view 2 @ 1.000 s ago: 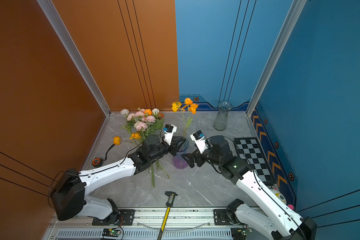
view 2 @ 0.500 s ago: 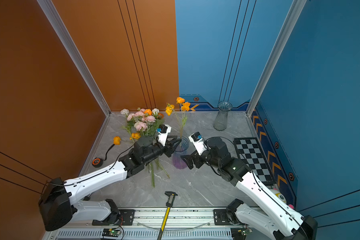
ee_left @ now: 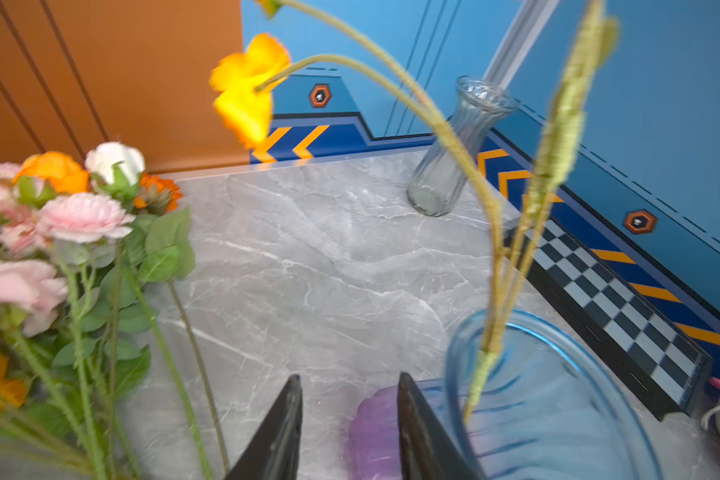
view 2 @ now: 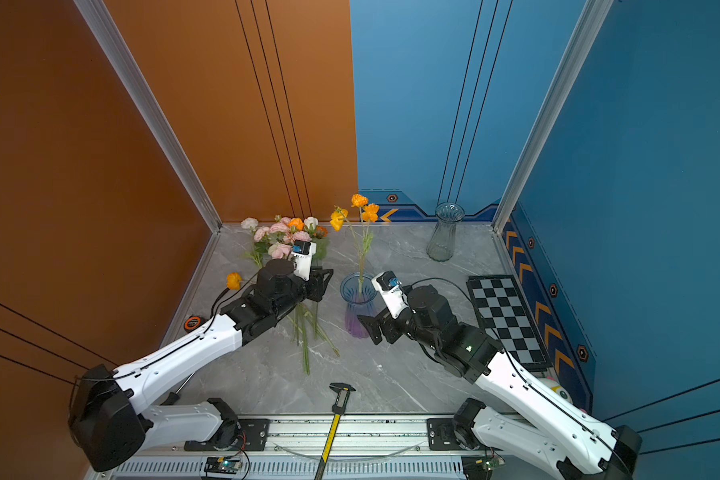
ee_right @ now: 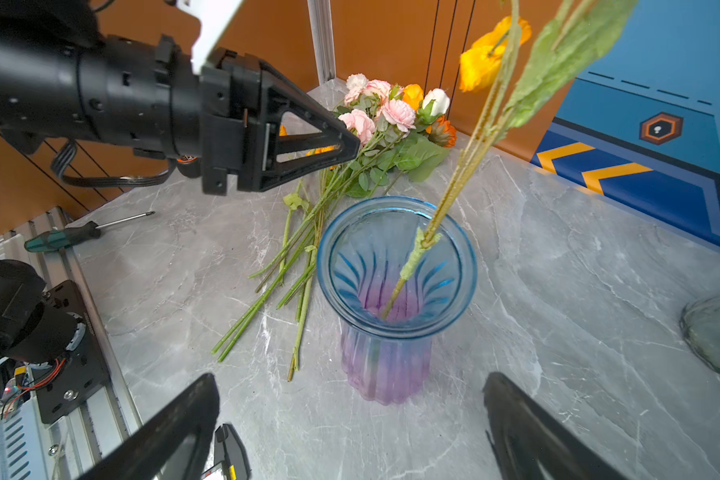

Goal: Arrange the flowers into the vase
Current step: 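Open the left gripper and move it back toward the flower bunch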

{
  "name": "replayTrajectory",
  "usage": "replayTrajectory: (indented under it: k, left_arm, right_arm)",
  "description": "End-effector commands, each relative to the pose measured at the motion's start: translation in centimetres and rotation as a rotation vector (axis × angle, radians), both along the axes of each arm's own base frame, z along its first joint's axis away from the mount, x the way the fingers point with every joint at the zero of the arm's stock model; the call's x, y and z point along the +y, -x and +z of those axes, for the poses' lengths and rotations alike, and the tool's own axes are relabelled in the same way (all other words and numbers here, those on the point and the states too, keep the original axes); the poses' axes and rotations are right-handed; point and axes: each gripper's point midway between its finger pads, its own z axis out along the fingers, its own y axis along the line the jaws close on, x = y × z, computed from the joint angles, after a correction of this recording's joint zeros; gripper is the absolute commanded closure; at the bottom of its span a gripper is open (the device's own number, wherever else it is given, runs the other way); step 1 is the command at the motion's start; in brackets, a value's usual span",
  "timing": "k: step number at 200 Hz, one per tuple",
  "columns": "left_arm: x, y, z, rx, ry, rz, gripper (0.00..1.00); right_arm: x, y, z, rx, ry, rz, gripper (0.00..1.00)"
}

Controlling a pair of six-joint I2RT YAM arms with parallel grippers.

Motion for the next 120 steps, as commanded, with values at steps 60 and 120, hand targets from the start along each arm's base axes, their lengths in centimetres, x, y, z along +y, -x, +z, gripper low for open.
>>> replayTrajectory:
  k: [60, 120]
  left_arm:
    - [4.1, -5.1, -7.7, 0.339, 0.05, 0.197, 0.68]
    - [9.6, -6.1, -11.3, 0.459, -0.047, 0.325, 0.71]
  right_arm:
    - [4.8, 1.8, 0.7, -0.031, 0.029, 0.083, 0.0]
    - [8.2, 1.4, -0.6, 0.001, 0.027, 0.137, 0.0]
